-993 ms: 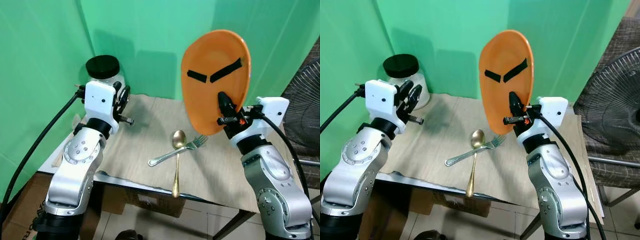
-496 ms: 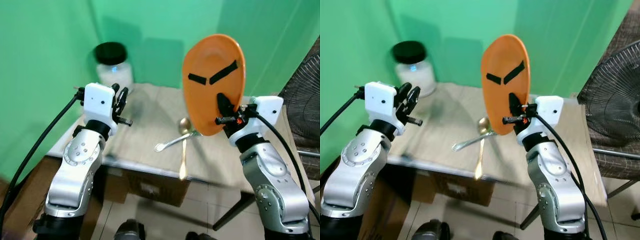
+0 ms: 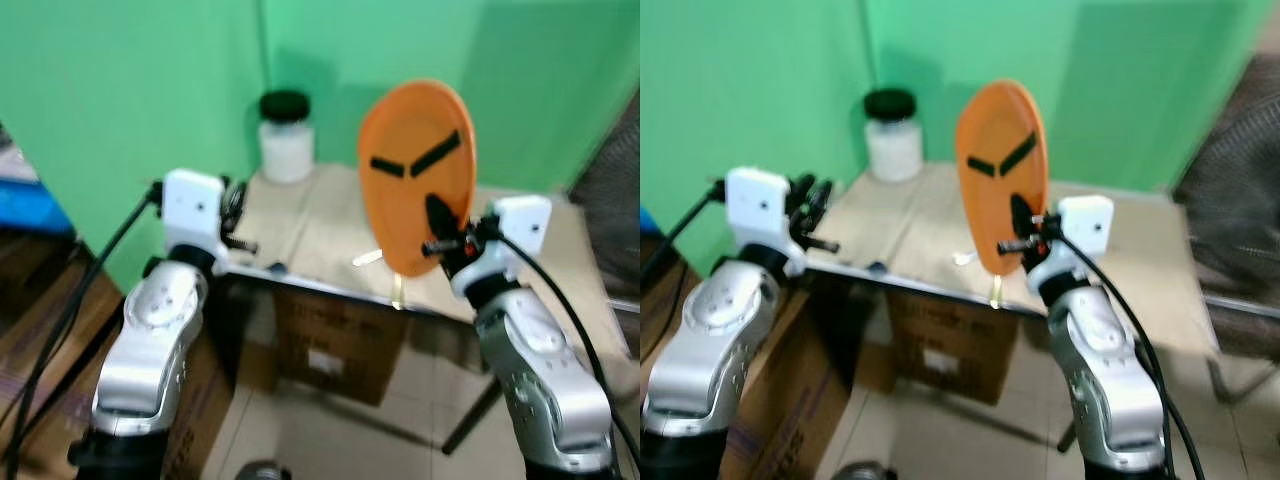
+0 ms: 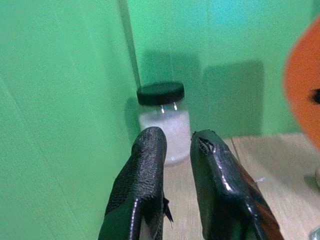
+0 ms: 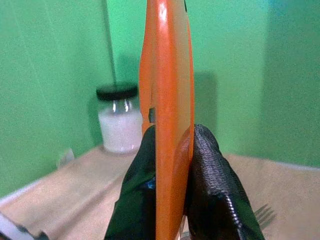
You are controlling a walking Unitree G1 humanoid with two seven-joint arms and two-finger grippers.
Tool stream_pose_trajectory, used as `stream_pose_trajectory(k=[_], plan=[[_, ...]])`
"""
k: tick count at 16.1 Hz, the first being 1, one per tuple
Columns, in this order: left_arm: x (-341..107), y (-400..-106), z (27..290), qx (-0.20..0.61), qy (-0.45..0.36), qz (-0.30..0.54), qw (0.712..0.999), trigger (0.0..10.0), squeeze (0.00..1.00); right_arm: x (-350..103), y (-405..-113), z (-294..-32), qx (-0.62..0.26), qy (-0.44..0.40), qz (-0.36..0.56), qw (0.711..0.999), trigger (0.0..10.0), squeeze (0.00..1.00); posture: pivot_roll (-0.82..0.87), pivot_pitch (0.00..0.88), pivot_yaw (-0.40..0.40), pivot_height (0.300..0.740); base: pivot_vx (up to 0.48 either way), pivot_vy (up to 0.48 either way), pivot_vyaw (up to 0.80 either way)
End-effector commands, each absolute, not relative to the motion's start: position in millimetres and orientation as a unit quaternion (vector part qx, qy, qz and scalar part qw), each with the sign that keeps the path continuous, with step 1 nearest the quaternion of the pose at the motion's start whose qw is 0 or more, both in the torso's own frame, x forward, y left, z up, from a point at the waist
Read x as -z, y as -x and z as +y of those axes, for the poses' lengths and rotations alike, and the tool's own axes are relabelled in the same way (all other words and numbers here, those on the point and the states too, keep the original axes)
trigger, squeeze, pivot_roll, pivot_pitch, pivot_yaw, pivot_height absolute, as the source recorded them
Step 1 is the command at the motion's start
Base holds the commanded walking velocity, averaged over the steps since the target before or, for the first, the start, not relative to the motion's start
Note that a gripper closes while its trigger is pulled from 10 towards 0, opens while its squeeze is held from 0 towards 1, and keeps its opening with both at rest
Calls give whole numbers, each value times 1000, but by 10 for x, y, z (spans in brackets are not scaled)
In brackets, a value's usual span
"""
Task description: Setting the table
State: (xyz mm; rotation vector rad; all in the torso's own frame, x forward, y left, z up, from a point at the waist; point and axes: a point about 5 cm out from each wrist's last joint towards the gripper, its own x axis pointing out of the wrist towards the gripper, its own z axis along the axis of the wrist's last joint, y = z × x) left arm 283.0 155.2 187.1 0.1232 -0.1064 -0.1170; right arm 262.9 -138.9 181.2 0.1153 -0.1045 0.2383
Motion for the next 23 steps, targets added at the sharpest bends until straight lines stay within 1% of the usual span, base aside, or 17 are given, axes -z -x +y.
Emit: stream_pose_trajectory(k=[1, 2, 4, 6, 10, 11, 13, 15, 17, 19, 20, 23], plan=[[-1871, -2856, 1545, 37, -43, -61, 997, 10000, 0, -1884, -2631, -1486, -90, -45, -68, 993, 10000, 0, 80, 0, 28, 740, 0, 0, -800], [-1862, -2857, 1555, 11, -17, -72, 997, 10000, 0, -1876, -2633, -1512, -86, -51, -66, 993, 10000, 0, 80, 0, 26, 740, 0, 0, -800], [-1864, -2855, 1506, 21, -11, -81, 996, 10000, 0, -1860, -2628, -1541, -76, -54, -63, 994, 10000, 0, 75, 0, 23, 740, 0, 0, -800], [-1907, -2856, 1467, 29, -16, -94, 995, 10000, 0, -1838, -2603, -1549, -71, -54, -57, 994, 10000, 0, 73, 0, 22, 740, 0, 0, -800], [-1955, -2850, 1508, -3, -15, -118, 993, 10000, 0, -1844, -2602, -1562, -63, -85, -53, 993, 10000, 0, 86, 0, -1, 740, 0, 0, -800], [-1941, -2852, 1522, 11, -28, -102, 994, 10000, 0, -1851, -2617, -1560, -61, -96, -52, 992, 10000, 0, 93, 0, -4, 740, 0, 0, -800], [-1912, -2856, 1527, 52, -74, -96, 991, 10000, 0, -1869, -2644, -1569, -60, -92, -53, 992, 10000, 0, 94, 0, -24, 740, 0, 0, -800], [-1818, -2839, 1577, 55, -32, -70, 995, 10000, 0, -1870, -2659, -1580, -64, -94, -48, 992, 10000, 0, 84, 0, -22, 740, 0, 0, -800], [-1782, -2800, 1554, 60, -44, -64, 995, 10000, 0, -1927, -2640, -1573, -73, -78, -52, 993, 10000, 0, 66, 0, -18, 740, 0, 0, -800], [-1836, -2809, 1452, 83, -35, -73, 993, 10000, 0, -1916, -2626, -1571, -77, -63, -53, 994, 10000, 0, 66, 0, -22, 740, 0, 0, -800], [-1859, -2821, 1416, 89, -20, -75, 993, 10000, 0, -1936, -2652, -1580, -66, -39, -63, 995, 10000, 0, 63, 0, -20, 740, 0, 0, -800], [-1832, -2816, 1398, 72, -29, -80, 994, 10000, 0, -1941, -2650, -1574, -67, -40, -67, 995, 10000, 0, 65, 0, -19, 740, 0, 0, -800]])
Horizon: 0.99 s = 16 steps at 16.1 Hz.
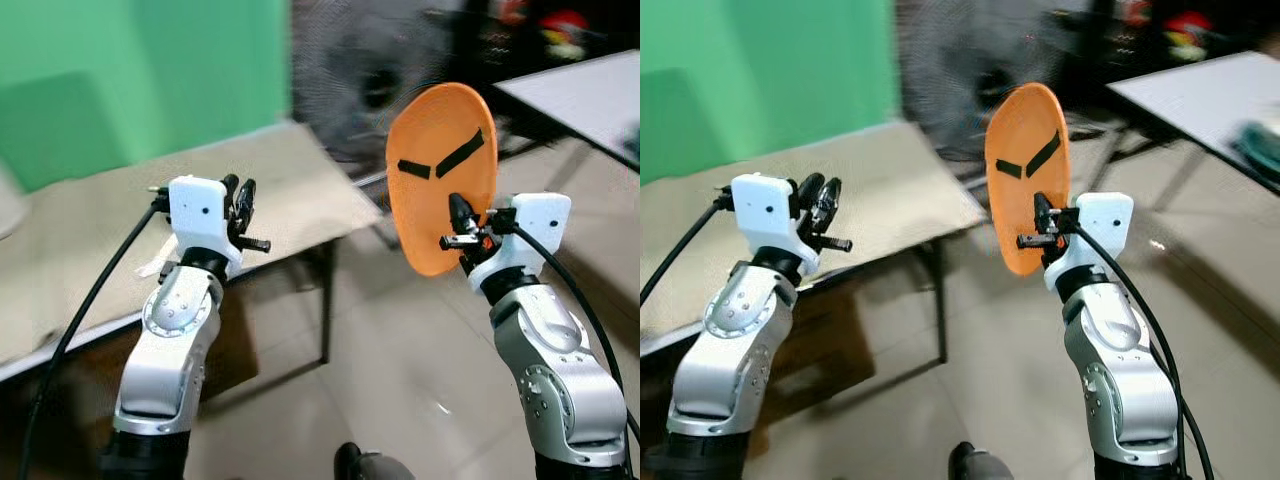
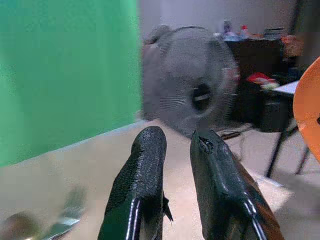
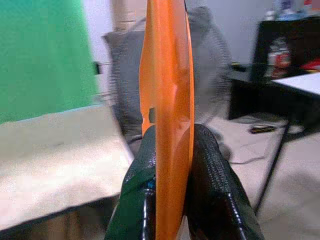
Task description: Setting the table
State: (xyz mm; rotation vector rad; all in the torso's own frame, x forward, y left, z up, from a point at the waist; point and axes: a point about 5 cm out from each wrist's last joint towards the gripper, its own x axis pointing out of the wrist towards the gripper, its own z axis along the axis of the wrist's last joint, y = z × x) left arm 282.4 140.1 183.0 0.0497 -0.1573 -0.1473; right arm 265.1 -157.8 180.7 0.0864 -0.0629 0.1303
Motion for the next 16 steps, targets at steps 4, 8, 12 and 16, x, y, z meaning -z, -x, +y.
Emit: stream_pose_trajectory(k=[4, 8, 12, 16], plan=[[-1834, -2824, 1367, 88, -33, -79, 992, 10000, 0, -1927, -2612, -1585, -54, -38, -68, 996, 10000, 0, 49, 0, -4, 740, 0, 0, -800], [-1875, -2815, 1347, 99, -28, -91, 991, 10000, 0, -1899, -2581, -1610, -47, -24, -69, 996, 10000, 0, 39, 0, -3, 740, 0, 0, -400], [-1887, -2788, 1329, 113, -19, -102, 988, 10000, 0, -1872, -2579, -1601, -58, -32, -59, 996, 10000, 0, 49, 0, -19, 740, 0, 0, -400], [-1839, -2761, 1374, 128, -15, -91, 987, 10000, 0, -1851, -2568, -1571, -62, -41, -55, 996, 10000, 0, 55, 0, -16, 740, 172, 0, -800]])
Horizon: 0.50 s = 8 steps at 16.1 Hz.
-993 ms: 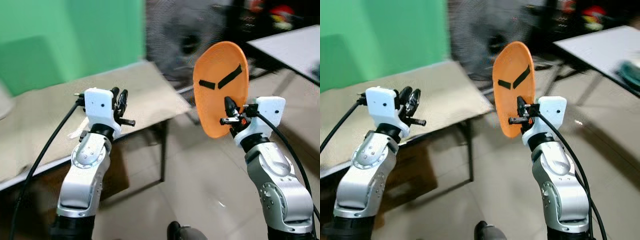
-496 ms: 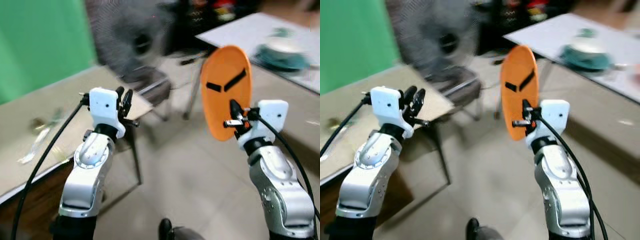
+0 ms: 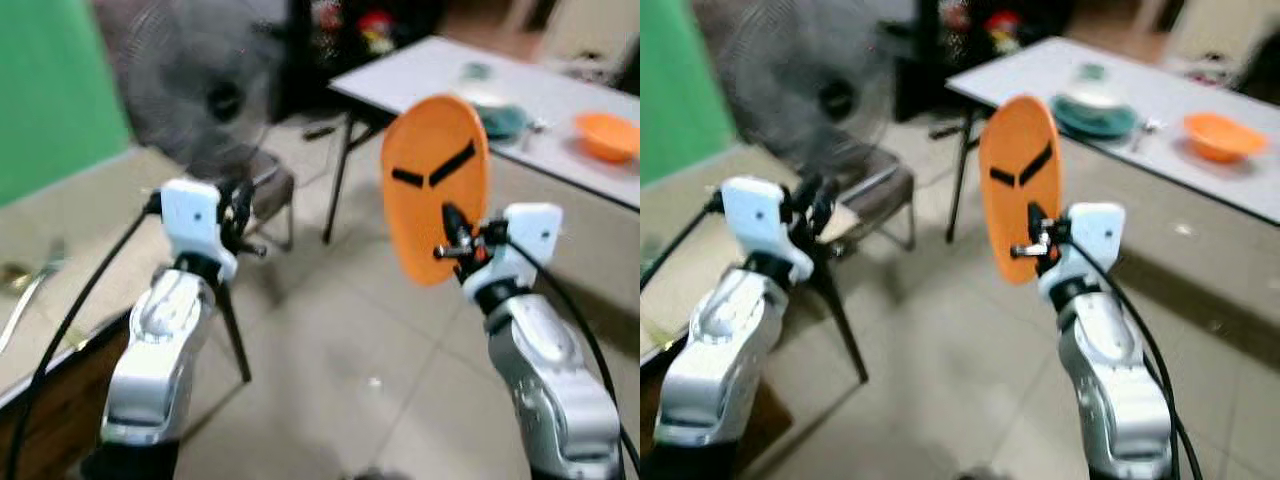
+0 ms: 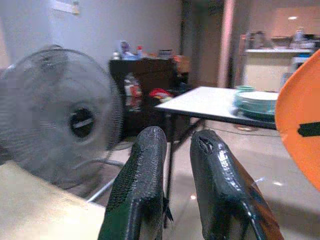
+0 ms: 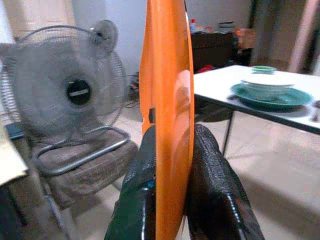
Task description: Setting the table
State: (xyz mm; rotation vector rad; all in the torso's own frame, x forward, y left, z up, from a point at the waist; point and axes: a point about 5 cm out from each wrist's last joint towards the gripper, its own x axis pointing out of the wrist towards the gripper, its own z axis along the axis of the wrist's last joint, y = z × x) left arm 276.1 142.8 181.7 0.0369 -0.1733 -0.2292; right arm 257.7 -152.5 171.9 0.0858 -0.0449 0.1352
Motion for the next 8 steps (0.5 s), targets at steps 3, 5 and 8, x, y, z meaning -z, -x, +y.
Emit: stream_pose_trajectory(k=[3, 5, 8], plan=[[-1802, -2756, 1387, 135, -23, -81, 987, 10000, 0, -1809, -2540, -1578, -59, -47, -47, 996, 10000, 0, 59, 0, -14, 740, 371, 0, -800], [-1768, -2745, 1382, 146, -32, -73, 986, 10000, 0, -1767, -2511, -1576, -52, -42, -45, 997, 10000, 0, 63, 0, -6, 740, 386, 0, -800], [-1733, -2728, 1360, 154, -36, -66, 985, 10000, 0, -1727, -2477, -1603, -37, -46, -40, 997, 10000, 0, 61, 0, -1, 740, 386, 0, -754]])
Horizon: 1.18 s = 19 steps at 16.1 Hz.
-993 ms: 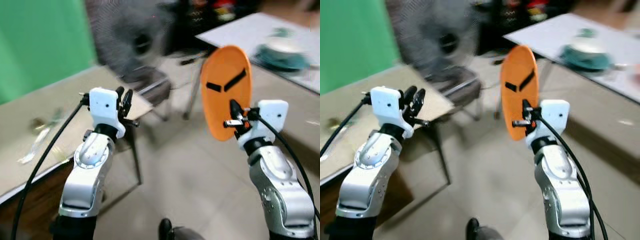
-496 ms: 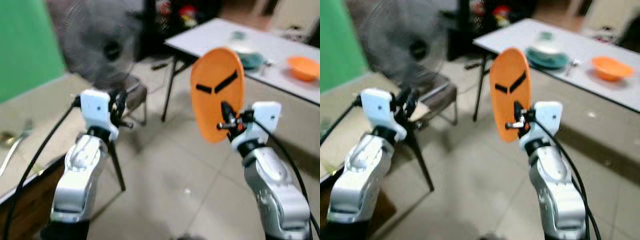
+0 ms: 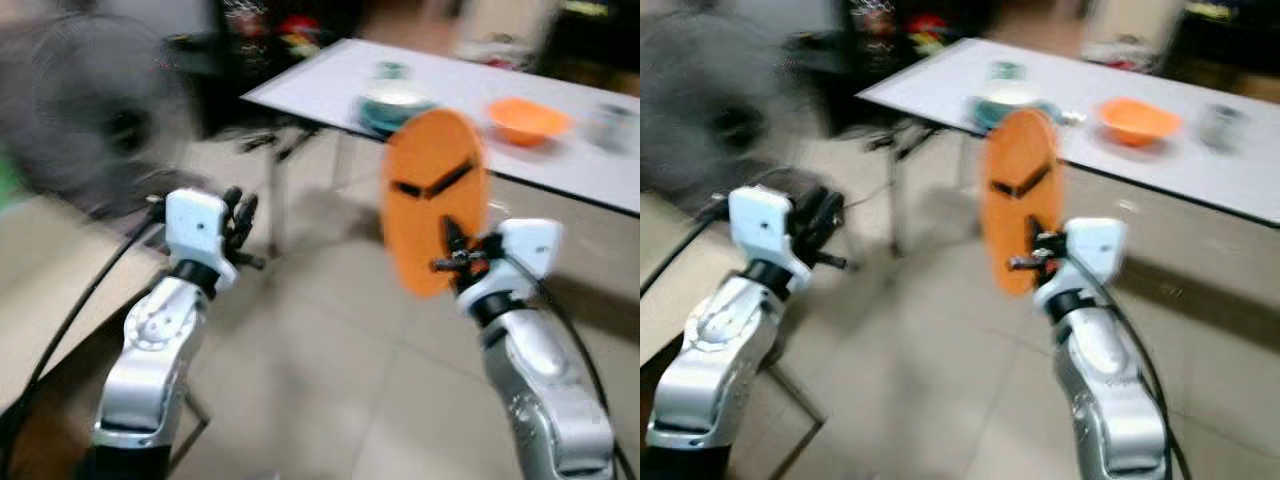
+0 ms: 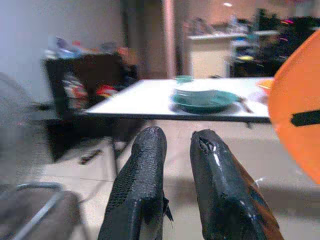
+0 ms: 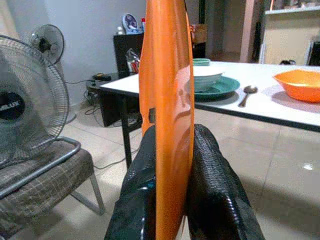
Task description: Setting the table
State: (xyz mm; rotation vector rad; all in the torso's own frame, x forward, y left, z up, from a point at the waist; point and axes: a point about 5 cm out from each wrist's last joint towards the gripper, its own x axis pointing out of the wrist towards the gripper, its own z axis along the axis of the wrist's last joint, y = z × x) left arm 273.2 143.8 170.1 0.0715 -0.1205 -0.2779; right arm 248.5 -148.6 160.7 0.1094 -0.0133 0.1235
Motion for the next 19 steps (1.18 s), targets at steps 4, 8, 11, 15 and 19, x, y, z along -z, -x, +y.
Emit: stream_pose_trajectory(k=[4, 8, 11, 15, 19], plan=[[-1702, -2720, 1330, 160, -41, -61, 984, 10000, 0, -1719, -2467, -1622, -42, -59, -36, 997, 10000, 0, 51, 0, -2, 740, 372, 0, 0], [-1679, -2718, 1289, 167, -41, -58, 983, 10000, 0, -1764, -2502, -1639, -47, -58, -42, 996, 10000, 0, 45, 0, -2, 740, 359, 0, 0], [-1662, -2711, 1271, 171, -42, -55, 983, 10000, 0, -1792, -2541, -1694, -41, -80, -46, 995, 10000, 0, 43, 0, -2, 740, 356, 0, -267], [-1646, -2697, 1268, 174, -43, -52, 982, 10000, 0, -1790, -2546, -1704, -43, -91, -44, 994, 10000, 0, 47, 0, -8, 740, 357, 0, -800], [-1637, -2697, 1261, 176, -47, -50, 982, 10000, 0, -1803, -2569, -1742, -46, -138, -39, 989, 10000, 0, 50, 0, -7, 740, 359, 0, -400]])
